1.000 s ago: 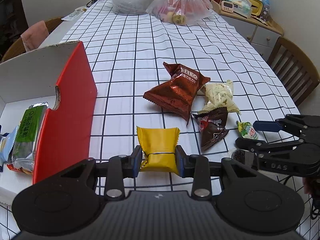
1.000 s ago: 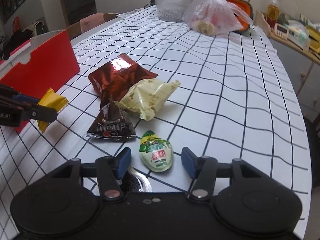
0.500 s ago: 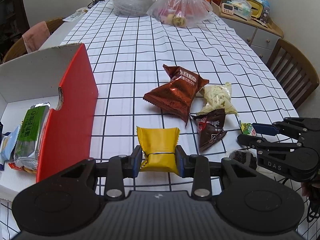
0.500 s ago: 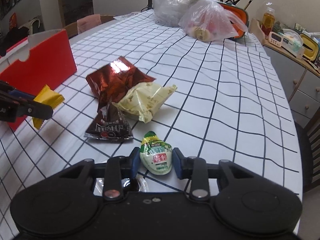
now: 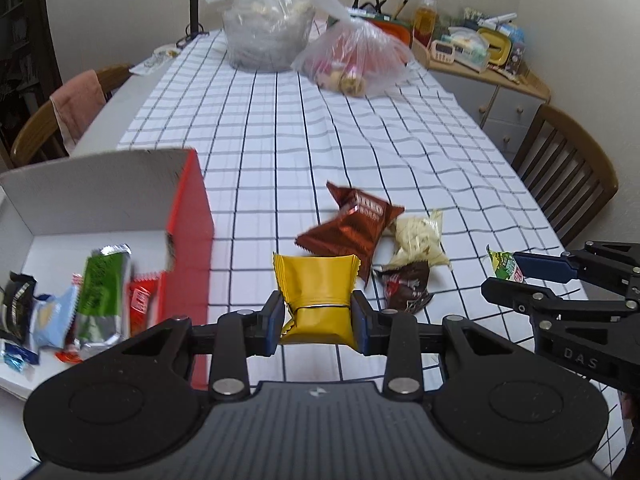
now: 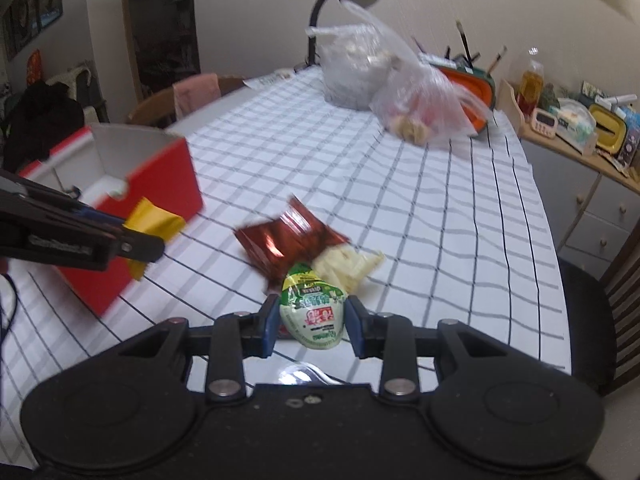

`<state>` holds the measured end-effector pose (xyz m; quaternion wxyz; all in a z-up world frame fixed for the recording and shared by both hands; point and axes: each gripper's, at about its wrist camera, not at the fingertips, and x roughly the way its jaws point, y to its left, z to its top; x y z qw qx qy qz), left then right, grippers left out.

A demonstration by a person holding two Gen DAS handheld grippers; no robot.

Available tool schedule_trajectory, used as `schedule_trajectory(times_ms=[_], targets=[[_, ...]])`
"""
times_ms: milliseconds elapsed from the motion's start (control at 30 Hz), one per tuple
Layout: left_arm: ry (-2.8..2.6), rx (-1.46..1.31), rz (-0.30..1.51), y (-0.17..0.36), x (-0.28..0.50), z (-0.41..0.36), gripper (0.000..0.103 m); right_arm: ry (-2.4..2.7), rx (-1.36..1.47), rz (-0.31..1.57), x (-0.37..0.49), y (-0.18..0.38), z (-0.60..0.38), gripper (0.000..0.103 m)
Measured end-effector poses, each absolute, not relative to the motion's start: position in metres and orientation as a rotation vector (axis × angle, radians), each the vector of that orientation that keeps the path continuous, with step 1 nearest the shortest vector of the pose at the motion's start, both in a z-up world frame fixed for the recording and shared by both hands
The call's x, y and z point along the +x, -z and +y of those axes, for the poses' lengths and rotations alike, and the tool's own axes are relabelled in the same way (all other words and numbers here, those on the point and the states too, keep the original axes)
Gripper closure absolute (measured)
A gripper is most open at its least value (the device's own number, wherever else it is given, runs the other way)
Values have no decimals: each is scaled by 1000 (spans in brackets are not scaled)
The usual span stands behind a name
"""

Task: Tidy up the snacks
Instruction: 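Carry the yellow pack and green-white pouch over the box with both grippers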

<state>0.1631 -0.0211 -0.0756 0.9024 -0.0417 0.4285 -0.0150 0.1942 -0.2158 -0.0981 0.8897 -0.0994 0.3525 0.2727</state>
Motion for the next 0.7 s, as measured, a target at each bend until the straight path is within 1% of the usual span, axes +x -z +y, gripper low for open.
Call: schedule_trajectory(times_ms=[367,700], targets=[[31,-92,824,37,146,25,69,-625,-191,651,165,44,-156,71],[-8,-90,789,19,128,94,69,-698,-181,651,155,31,-73,70]])
